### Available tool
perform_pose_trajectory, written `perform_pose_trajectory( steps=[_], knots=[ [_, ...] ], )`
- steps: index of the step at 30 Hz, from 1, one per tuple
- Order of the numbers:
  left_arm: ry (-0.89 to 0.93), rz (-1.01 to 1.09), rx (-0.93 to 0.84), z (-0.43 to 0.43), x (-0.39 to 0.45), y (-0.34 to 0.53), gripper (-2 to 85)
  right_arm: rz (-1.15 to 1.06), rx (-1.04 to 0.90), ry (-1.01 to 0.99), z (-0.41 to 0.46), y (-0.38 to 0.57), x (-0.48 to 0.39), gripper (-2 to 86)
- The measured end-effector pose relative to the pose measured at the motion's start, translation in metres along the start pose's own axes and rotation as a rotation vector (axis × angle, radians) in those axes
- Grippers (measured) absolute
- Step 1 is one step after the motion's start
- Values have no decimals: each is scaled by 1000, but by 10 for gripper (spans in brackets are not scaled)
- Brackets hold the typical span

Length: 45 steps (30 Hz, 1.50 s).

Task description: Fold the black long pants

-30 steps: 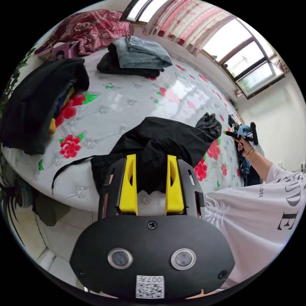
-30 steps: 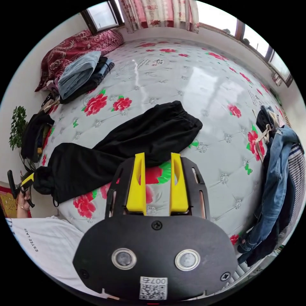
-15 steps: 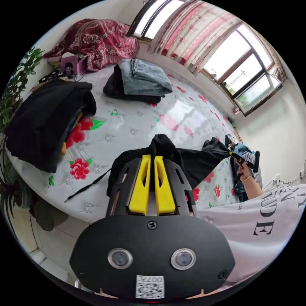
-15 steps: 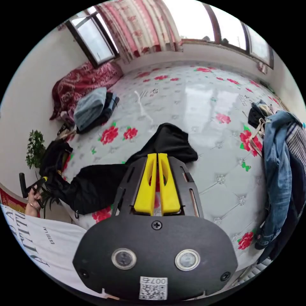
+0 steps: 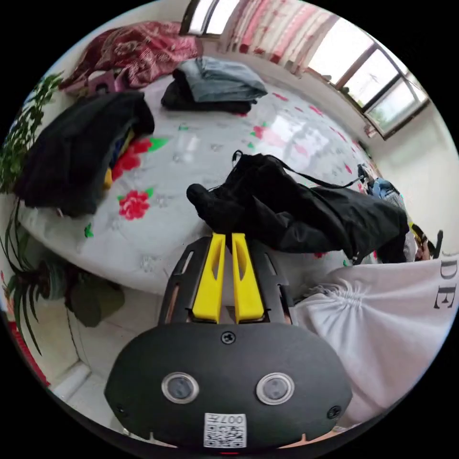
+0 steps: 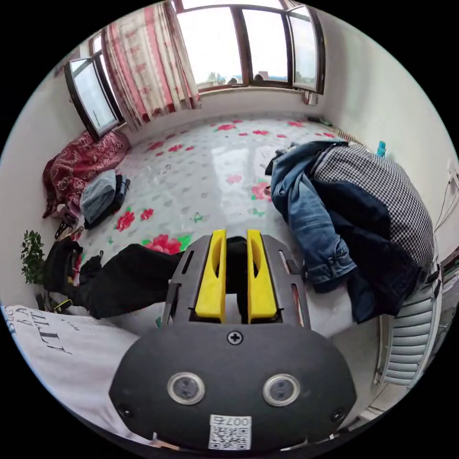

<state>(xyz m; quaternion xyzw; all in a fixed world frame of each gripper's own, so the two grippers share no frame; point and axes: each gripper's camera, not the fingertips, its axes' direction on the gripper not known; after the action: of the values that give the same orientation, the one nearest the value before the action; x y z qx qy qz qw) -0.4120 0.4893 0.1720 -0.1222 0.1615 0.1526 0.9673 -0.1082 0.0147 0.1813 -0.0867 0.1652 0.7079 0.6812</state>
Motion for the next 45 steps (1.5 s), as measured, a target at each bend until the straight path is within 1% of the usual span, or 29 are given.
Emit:
perform_pose_trajectory(
  steps=[2, 4, 5, 7, 9, 11, 13, 15, 17, 18, 19, 20, 21, 22, 23, 25, 26, 27, 28, 30, 32, 34, 35, 36, 37, 38, 40, 42, 45],
  knots=[
    [-2, -160, 34, -2, -25, 29, -1, -14, -54, 29, 20, 18, 6, 46],
    [-28, -172, 91, -22, -31, 36, 10, -25, -106, 30, 35, 36, 12, 54],
    [-42, -156, 103, -29, -30, 35, 17, -38, -145, 24, 43, 48, 15, 58],
    [-80, -28, 131, -48, -13, 16, 48, -85, -177, 4, 53, 64, 16, 63],
    [-50, 64, 122, -44, 5, -7, 79, -176, -244, -33, 69, 85, 11, 69],
    [23, 130, 102, -21, 23, -29, 105, -253, -294, -19, 84, 100, 4, 72],
    [110, 162, 25, 28, 42, -60, 119, -327, -345, 6, 101, 116, -2, 73],
    [140, 138, -32, 70, 48, -81, 112, -385, -431, 53, 127, 135, -3, 66],
    [142, 75, -95, 108, 44, -97, 79, -409, -483, 80, 153, 149, 1, 49],
    [124, 31, -142, 129, 39, -103, 32, -399, -564, 79, 174, 160, 5, 33],
    [124, 10, -173, 139, 34, -107, 4, -392, -534, 71, 172, 161, 5, 25],
    [176, 30, -165, 137, 29, -107, -3, -378, -463, 78, 163, 160, 9, 17],
    [201, 43, -150, 131, 26, -106, -4, -356, -529, 90, 164, 156, 13, 11],
    [252, 59, -115, 114, 17, -102, -7, -348, -546, 88, 162, 154, 15, 9],
    [283, 55, -97, 104, 10, -99, -7, -342, -535, 77, 149, 149, 18, 5],
    [466, 4, 1, 55, -31, -83, -9, -349, -478, 18, 113, 135, 24, 2],
    [585, -31, 65, 31, -54, -75, -9, -362, -472, -60, 87, 119, 29, 2],
    [636, -45, 100, 20, -65, -71, -9, -375, -484, -145, 60, 97, 34, 2],
    [706, -77, 183, -2, -85, -67, -9, -386, -476, -185, 46, 84, 35, 1],
    [753, -100, 304, -28, -107, -73, -9, -458, -427, -321, -6, 22, 36, 4],
    [715, -135, 445, -42, -119, -99, -8, -469, -347, -388, -30, -32, 39, 10],
    [632, -214, 485, -25, -119, -131, -6, -426, -226, -376, -31, -85, 42, 20],
    [602, -233, 494, -15, -117, -143, -5, -328, -154, -297, -15, -119, 45, 30],
    [525, -278, 496, 8, -111, -164, 1, -232, -88, -186, 7, -146, 45, 41],
    [433, -285, 467, 33, -102, -185, 13, -212, -70, -145, 19, -157, 43, 46],
    [368, -296, 403, 57, -93, -203, 33, -170, -58, -83, 44, -172, 38, 57],
    [321, -278, 334, 83, -84, -216, 48, -191, -107, -83, 77, -181, 21, 70],
    [284, -238, 350, 95, -78, -211, 50, -266, -162, -109, 112, -166, -6, 83],
    [181, -162, 327, 110, -76, -193, 50, -401, -171, -85, 145, -129, -34, 90]
  ],
)
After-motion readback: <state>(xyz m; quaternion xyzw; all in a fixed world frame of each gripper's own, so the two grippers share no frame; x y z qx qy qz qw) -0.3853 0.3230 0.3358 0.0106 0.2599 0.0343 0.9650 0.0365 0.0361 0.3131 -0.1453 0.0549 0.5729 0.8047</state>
